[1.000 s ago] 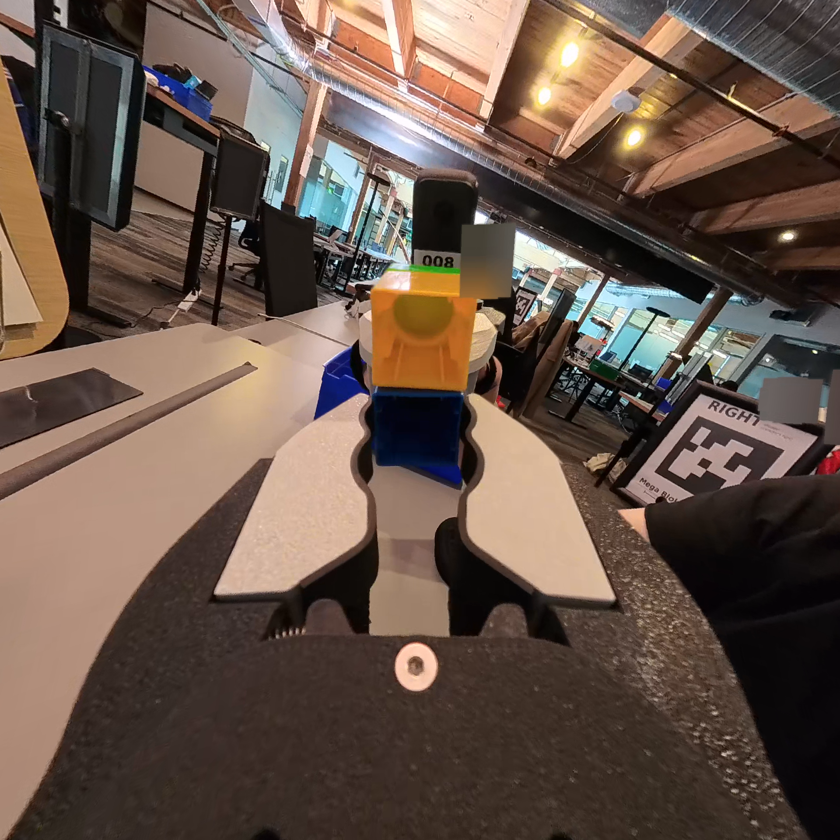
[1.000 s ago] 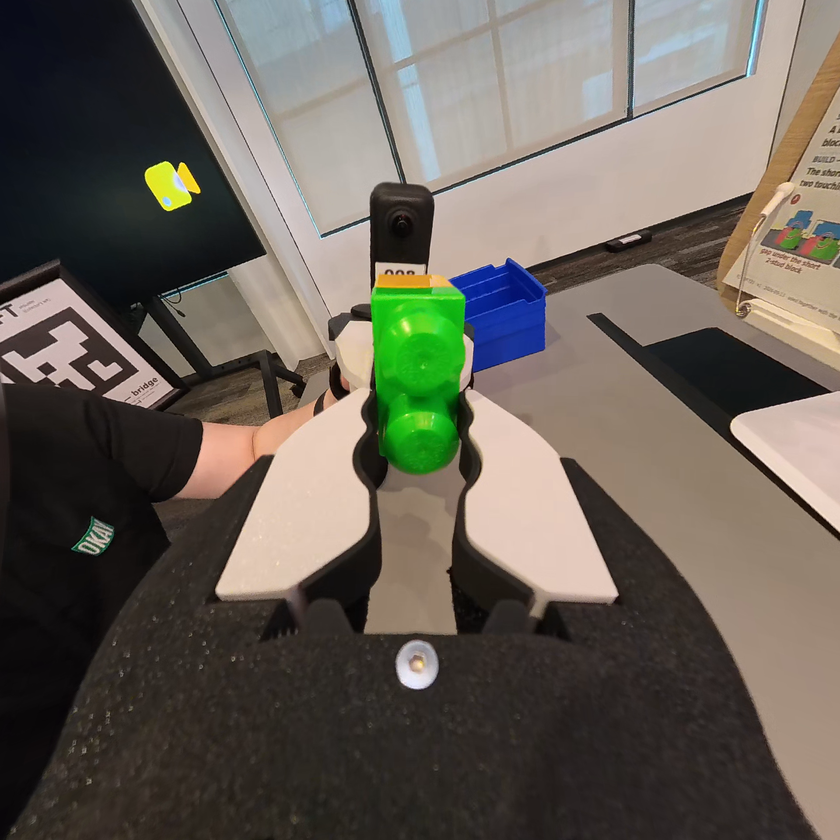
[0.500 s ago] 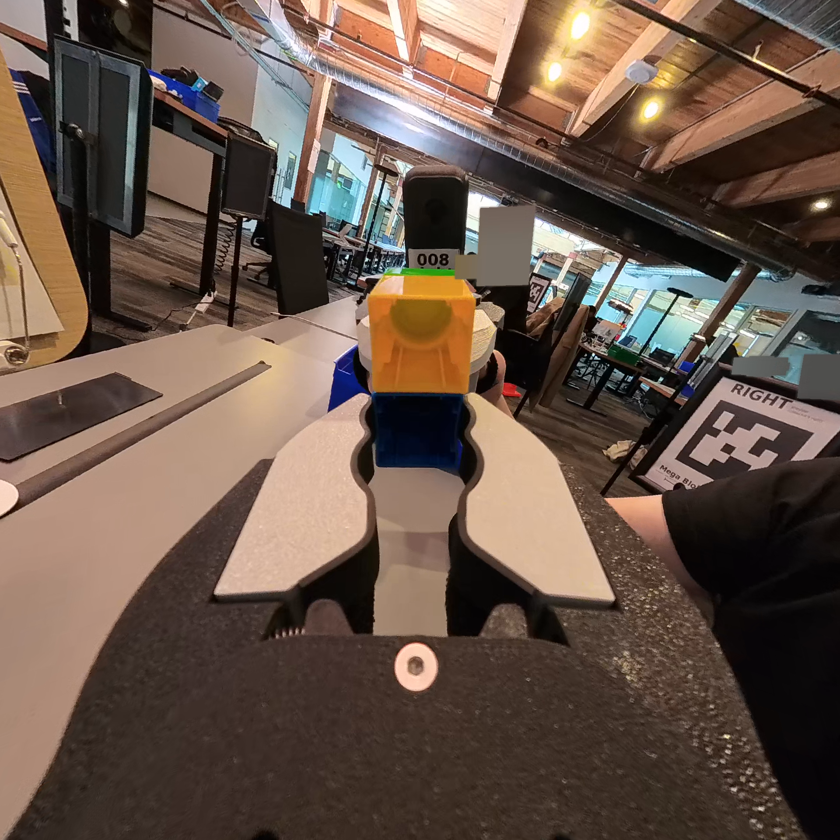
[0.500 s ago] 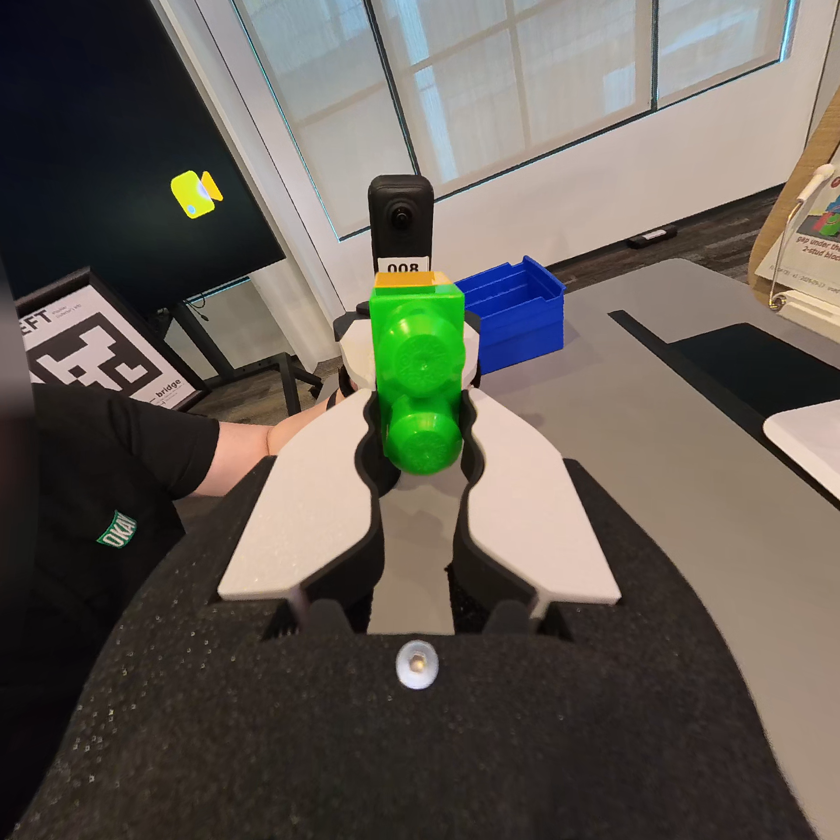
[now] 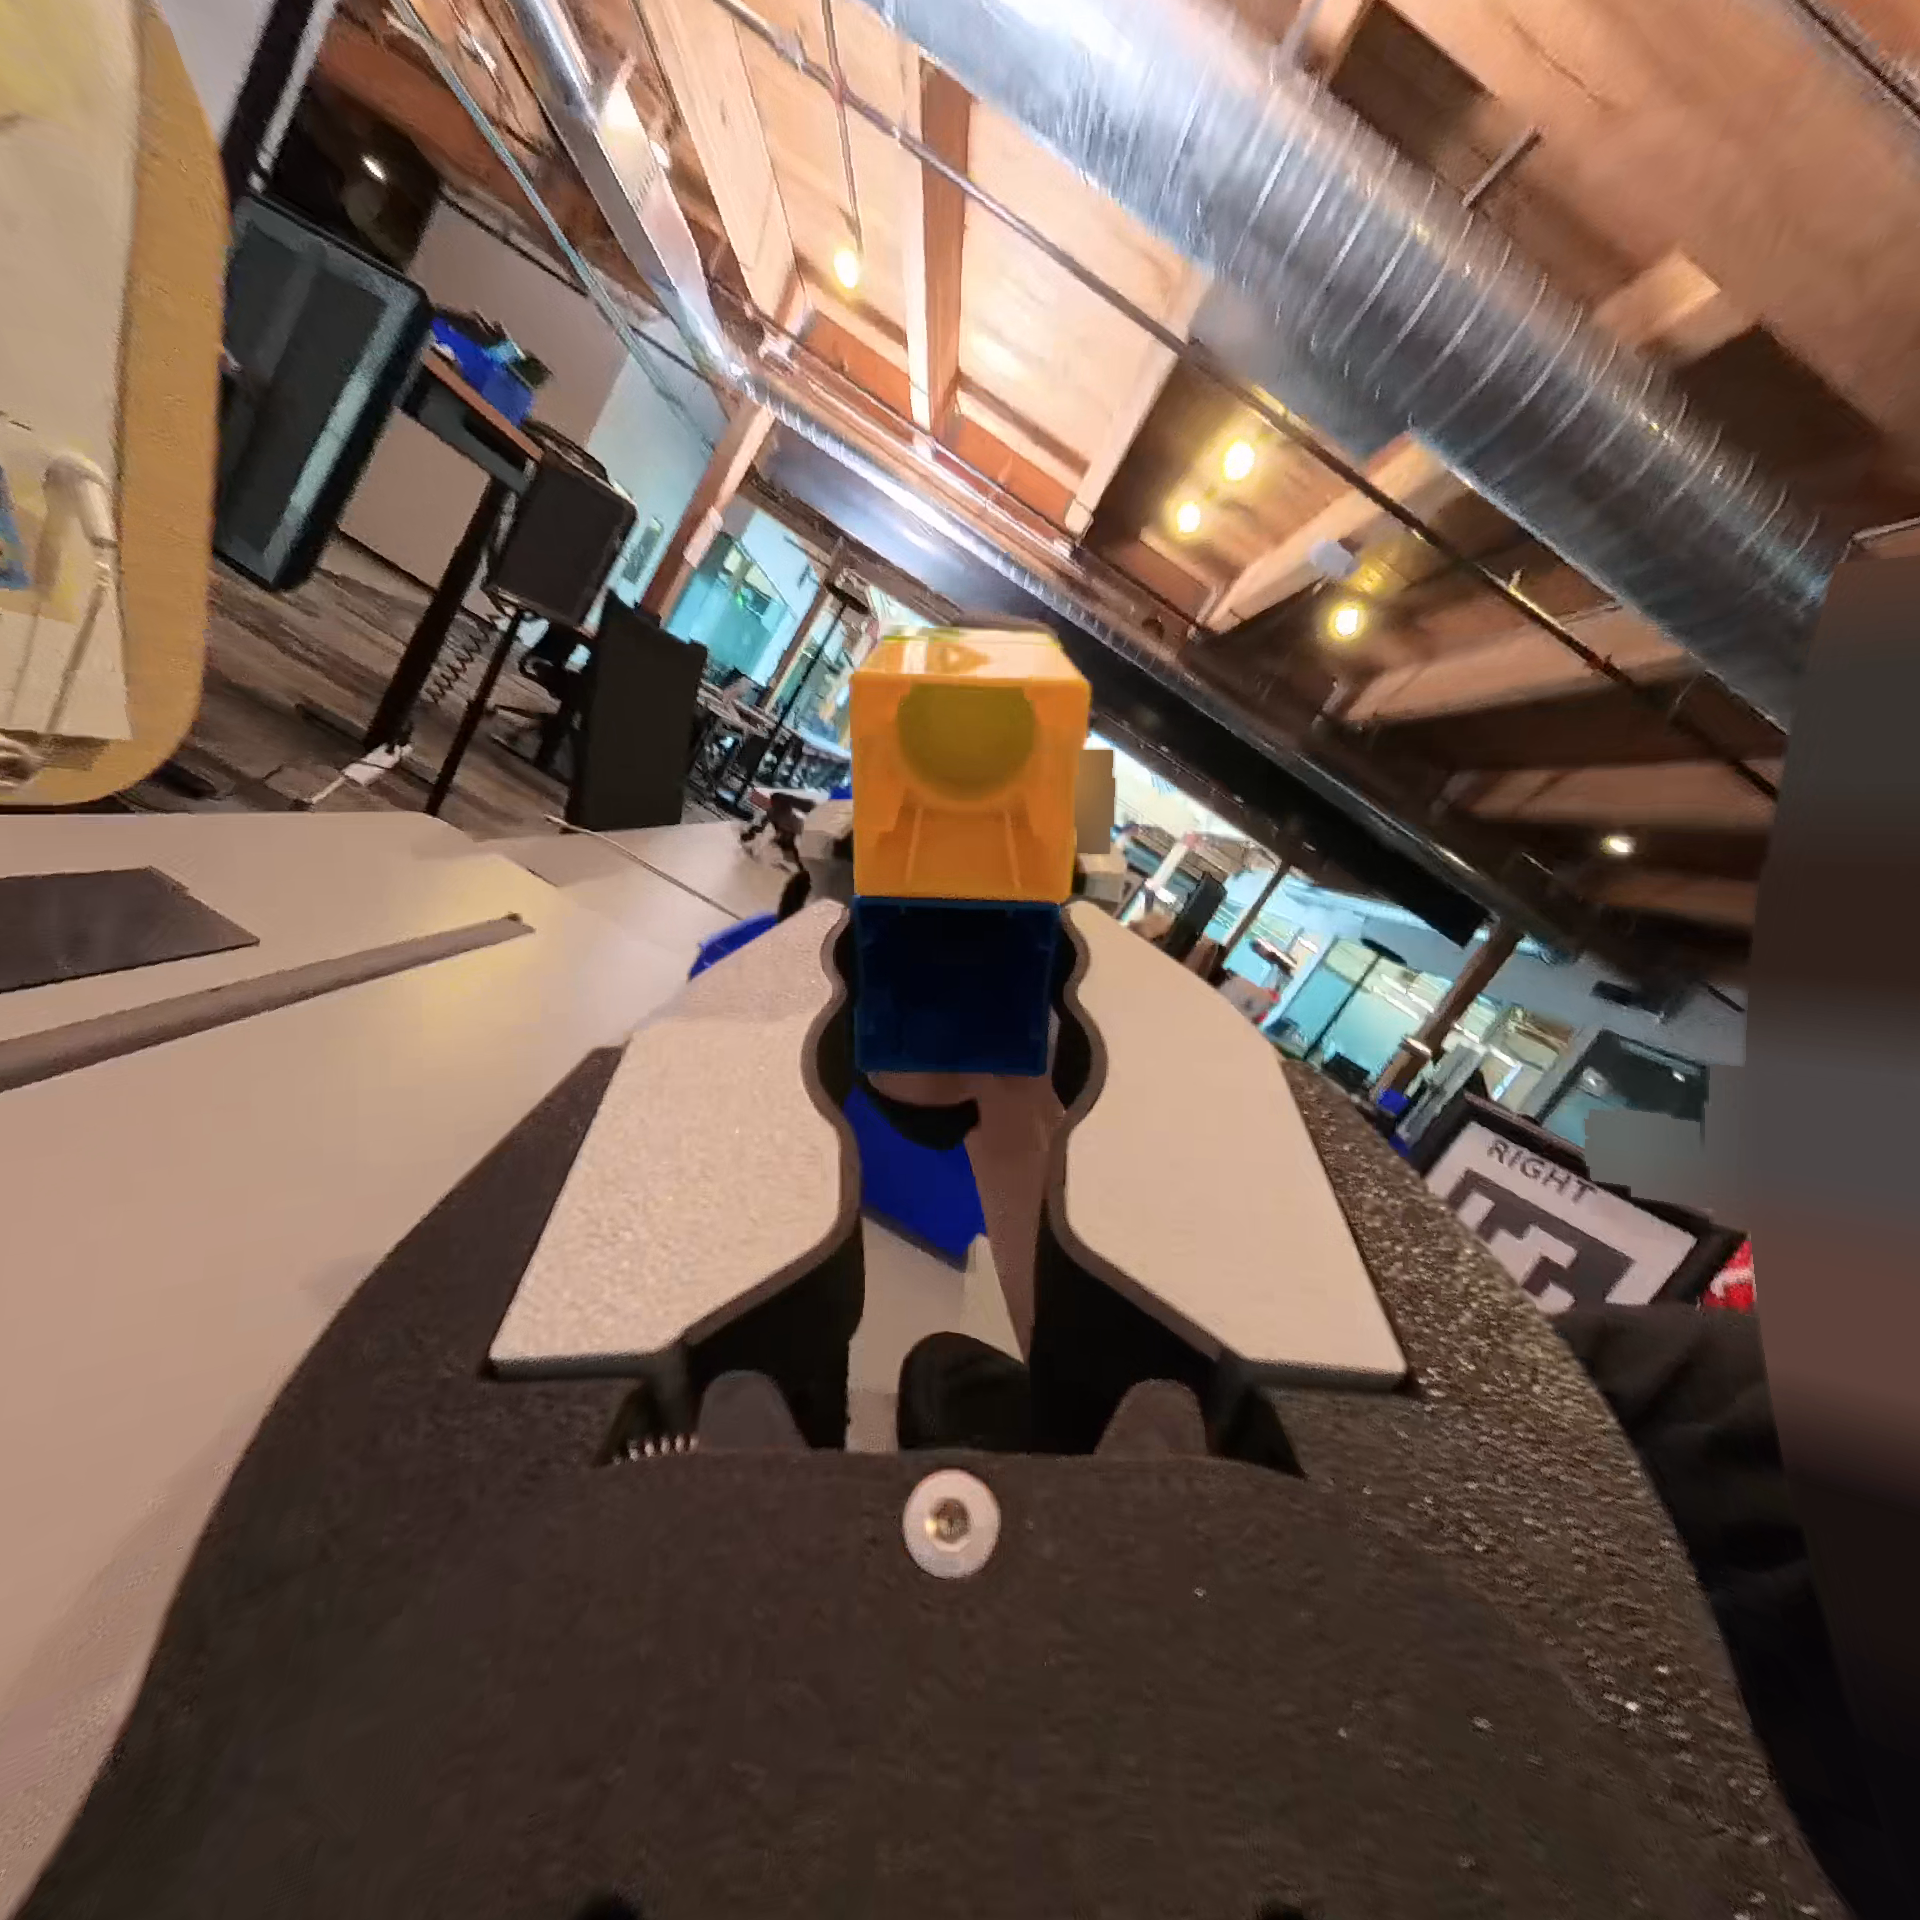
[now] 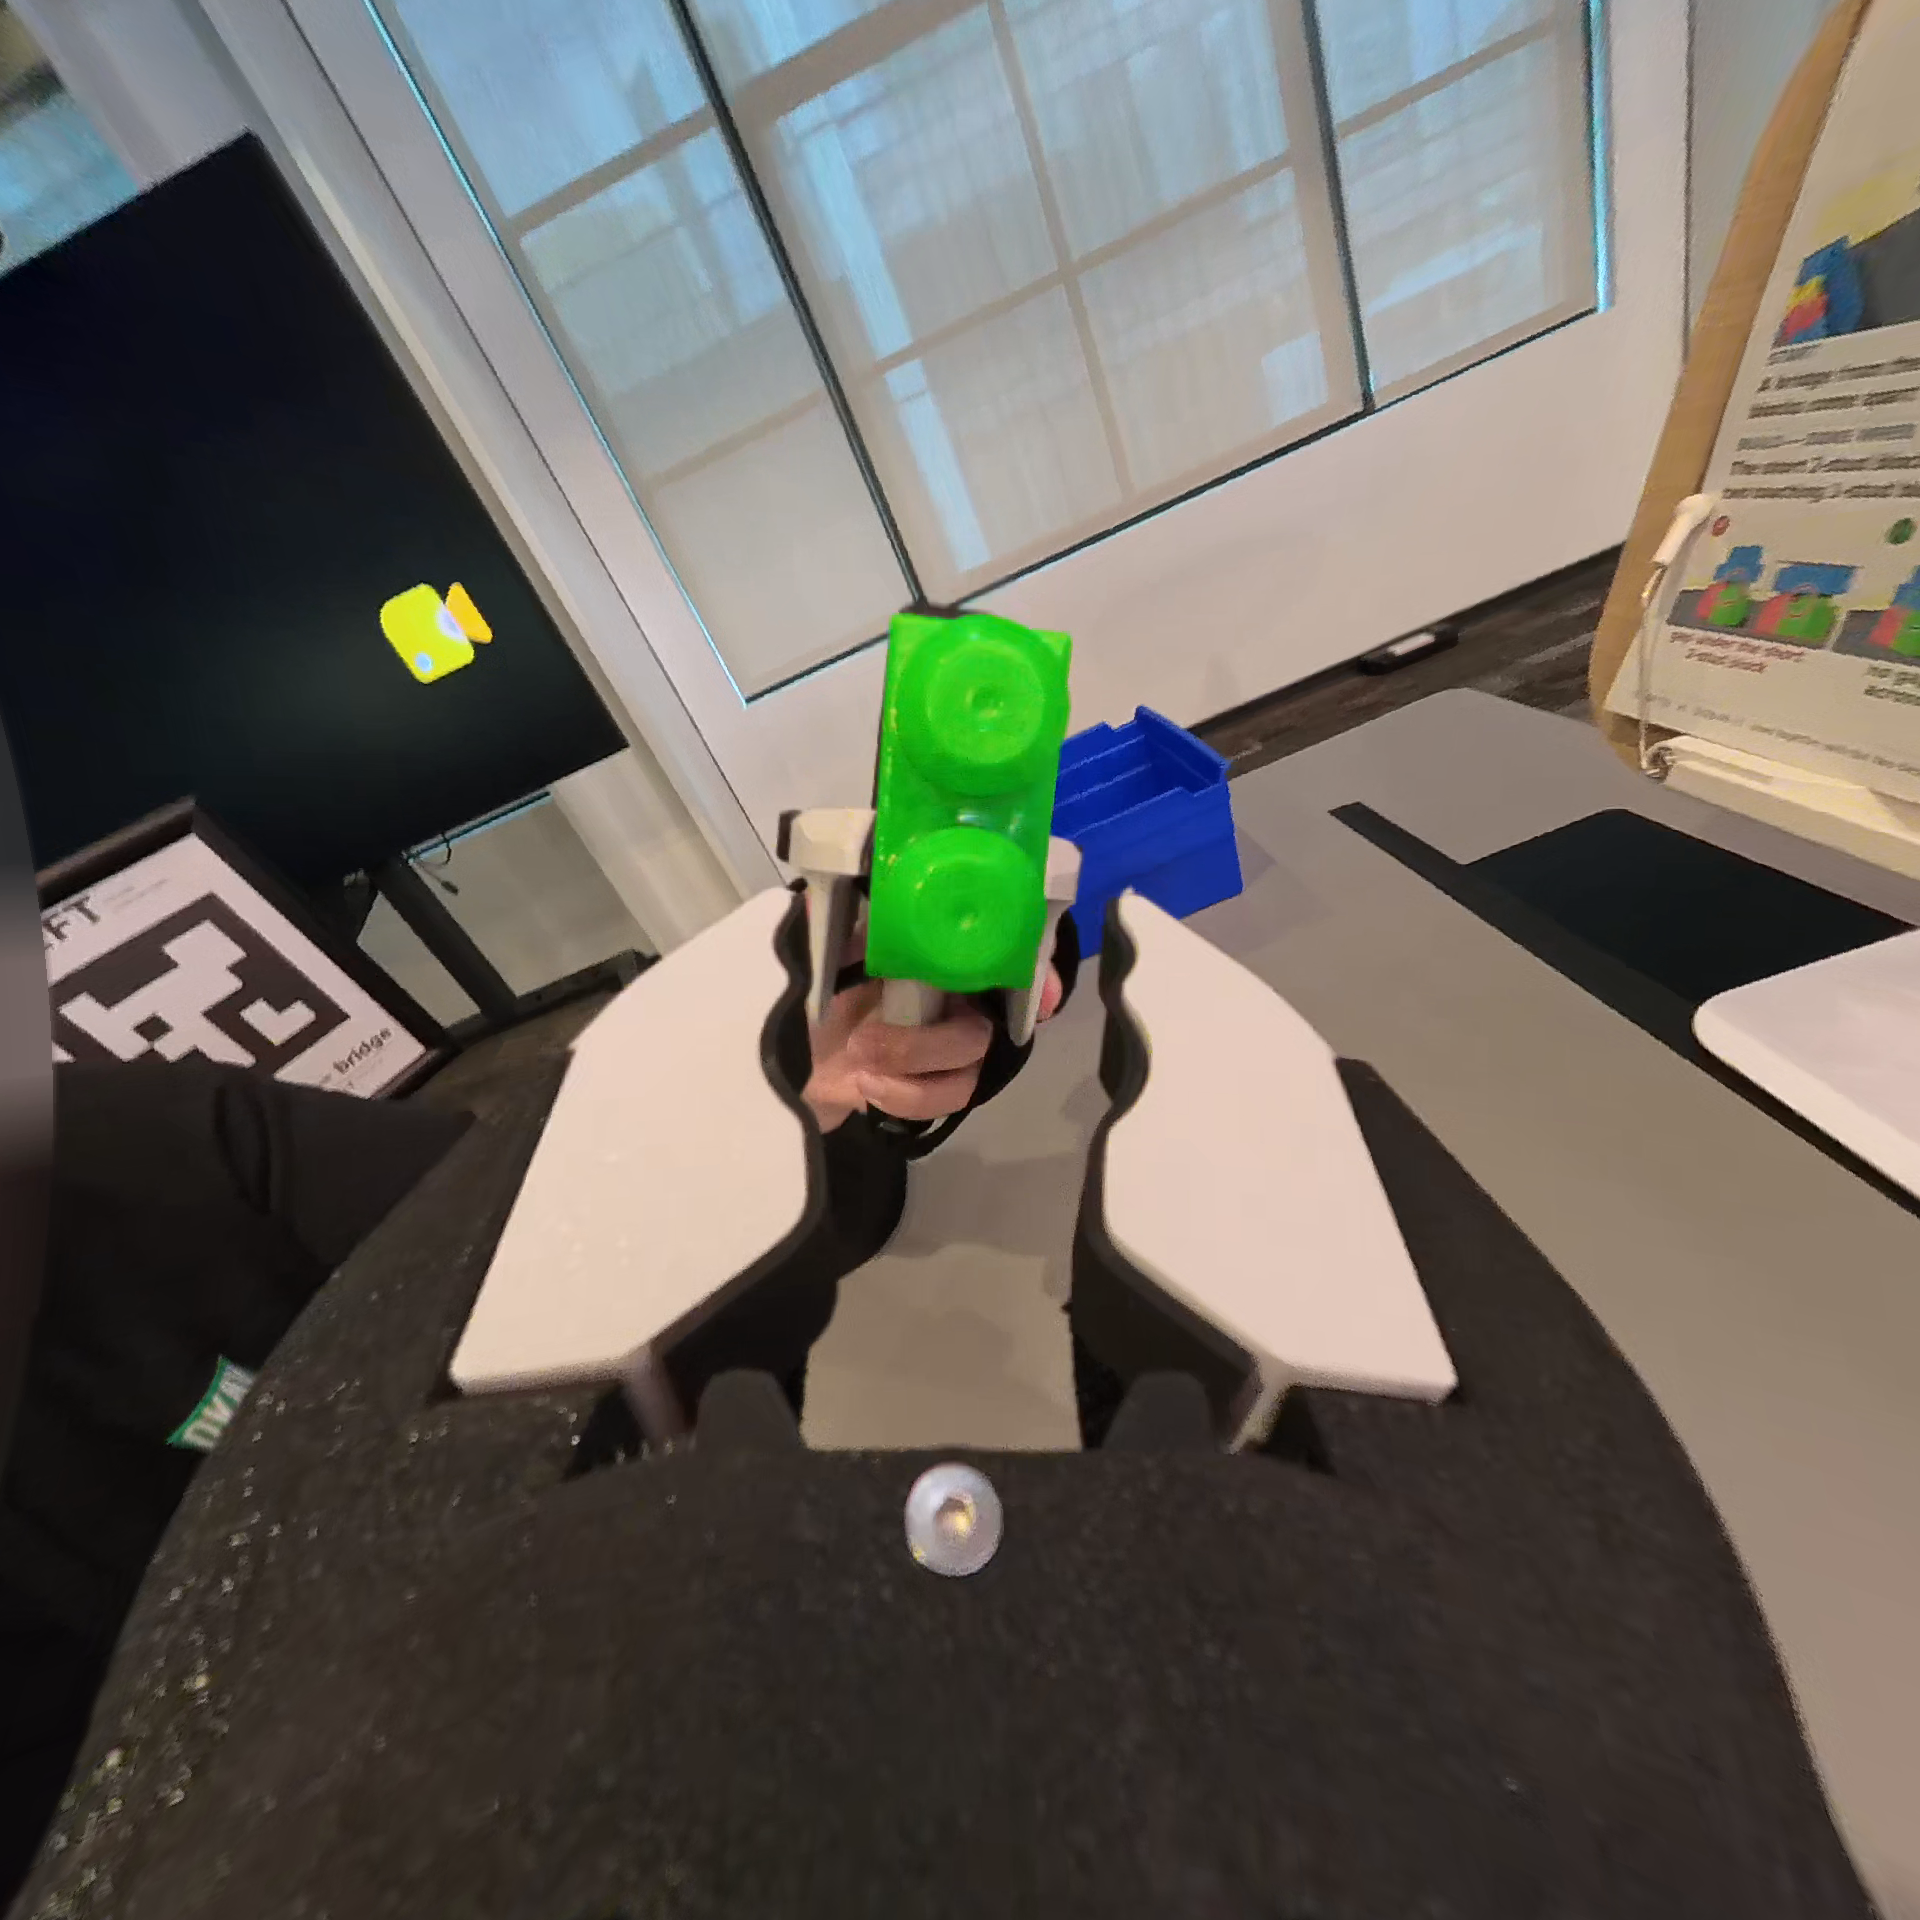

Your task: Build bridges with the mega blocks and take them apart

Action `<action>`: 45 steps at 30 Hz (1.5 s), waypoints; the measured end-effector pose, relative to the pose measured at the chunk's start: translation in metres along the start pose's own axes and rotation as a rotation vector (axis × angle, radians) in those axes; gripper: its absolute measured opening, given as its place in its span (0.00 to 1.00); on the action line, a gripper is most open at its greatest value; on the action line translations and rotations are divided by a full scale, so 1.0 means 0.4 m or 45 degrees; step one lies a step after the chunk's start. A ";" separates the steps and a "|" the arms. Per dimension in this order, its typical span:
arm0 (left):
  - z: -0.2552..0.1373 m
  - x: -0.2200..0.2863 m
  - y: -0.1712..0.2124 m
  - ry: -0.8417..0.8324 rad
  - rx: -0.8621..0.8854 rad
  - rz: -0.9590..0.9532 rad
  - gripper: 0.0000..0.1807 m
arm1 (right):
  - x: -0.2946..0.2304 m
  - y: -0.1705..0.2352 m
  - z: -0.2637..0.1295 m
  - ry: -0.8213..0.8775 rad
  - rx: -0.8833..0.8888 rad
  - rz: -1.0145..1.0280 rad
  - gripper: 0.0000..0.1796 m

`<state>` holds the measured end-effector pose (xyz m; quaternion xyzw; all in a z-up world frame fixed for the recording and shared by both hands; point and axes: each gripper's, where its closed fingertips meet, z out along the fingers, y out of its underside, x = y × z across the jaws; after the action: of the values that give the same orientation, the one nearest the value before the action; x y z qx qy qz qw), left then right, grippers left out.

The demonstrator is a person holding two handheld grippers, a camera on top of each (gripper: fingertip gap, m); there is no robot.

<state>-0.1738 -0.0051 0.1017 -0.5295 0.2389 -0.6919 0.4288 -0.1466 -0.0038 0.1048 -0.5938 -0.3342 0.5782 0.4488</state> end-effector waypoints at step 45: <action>-0.010 0.089 0.003 0.070 -0.160 0.162 0.24 | -0.398 0.237 -0.268 0.807 -0.880 -2.897 0.20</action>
<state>-0.1798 -0.0364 0.1182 -0.5197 0.3266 -0.6613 0.4312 -0.0695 -0.2008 0.0715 -0.1660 -0.6731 -0.4308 0.5778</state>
